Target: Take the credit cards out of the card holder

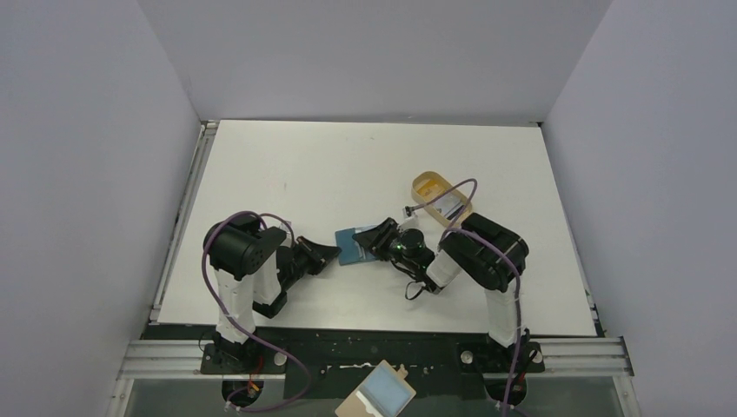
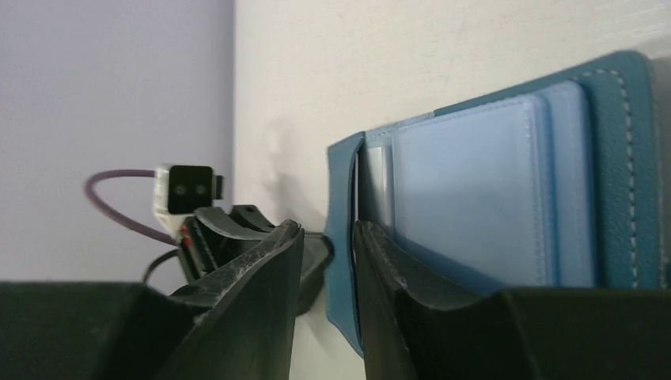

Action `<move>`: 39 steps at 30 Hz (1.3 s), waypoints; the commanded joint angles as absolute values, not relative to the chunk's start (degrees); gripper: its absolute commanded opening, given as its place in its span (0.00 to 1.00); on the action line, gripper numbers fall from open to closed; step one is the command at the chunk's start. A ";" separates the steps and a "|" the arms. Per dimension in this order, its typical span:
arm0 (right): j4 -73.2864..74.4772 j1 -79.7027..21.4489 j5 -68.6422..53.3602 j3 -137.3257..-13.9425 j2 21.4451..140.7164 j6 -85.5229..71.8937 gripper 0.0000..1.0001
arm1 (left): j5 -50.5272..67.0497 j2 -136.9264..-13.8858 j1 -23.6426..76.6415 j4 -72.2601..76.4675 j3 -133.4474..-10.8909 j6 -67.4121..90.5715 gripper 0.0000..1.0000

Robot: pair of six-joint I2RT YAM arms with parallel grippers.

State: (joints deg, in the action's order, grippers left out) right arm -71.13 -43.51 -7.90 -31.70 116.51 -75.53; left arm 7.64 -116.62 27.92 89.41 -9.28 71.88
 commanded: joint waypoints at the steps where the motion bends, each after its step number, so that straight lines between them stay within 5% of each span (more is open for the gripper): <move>1: -50.61 -49.47 -23.69 -36.45 107.63 -69.70 0.29 | 14.41 -119.79 30.32 80.07 -9.37 68.20 0.00; 6: -19.89 -50.91 -19.42 -44.60 100.84 -58.22 0.29 | 14.56 -120.14 30.32 80.07 -9.67 68.27 0.00; 19: -7.24 -51.06 -17.01 -48.18 105.65 -57.42 0.43 | 14.49 -119.96 30.23 80.07 -9.42 68.12 0.00; 24: -22.79 -51.13 -19.85 -42.97 108.14 -62.32 0.50 | 14.49 -119.95 30.24 80.02 -9.40 68.20 0.00; 34: -77.52 -51.25 -23.51 -32.66 120.48 -81.40 0.50 | 14.79 -120.55 30.23 80.07 -9.64 68.35 0.00; 39: -85.12 -51.59 -24.77 -33.64 122.47 -83.61 0.49 | 15.13 -119.24 30.24 80.07 -9.43 68.83 0.00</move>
State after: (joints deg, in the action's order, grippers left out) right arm -77.32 -45.58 -8.82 -31.79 119.00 -78.06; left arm 4.19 -116.46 26.85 89.41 -9.28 71.61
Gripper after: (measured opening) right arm 0.496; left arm 0.007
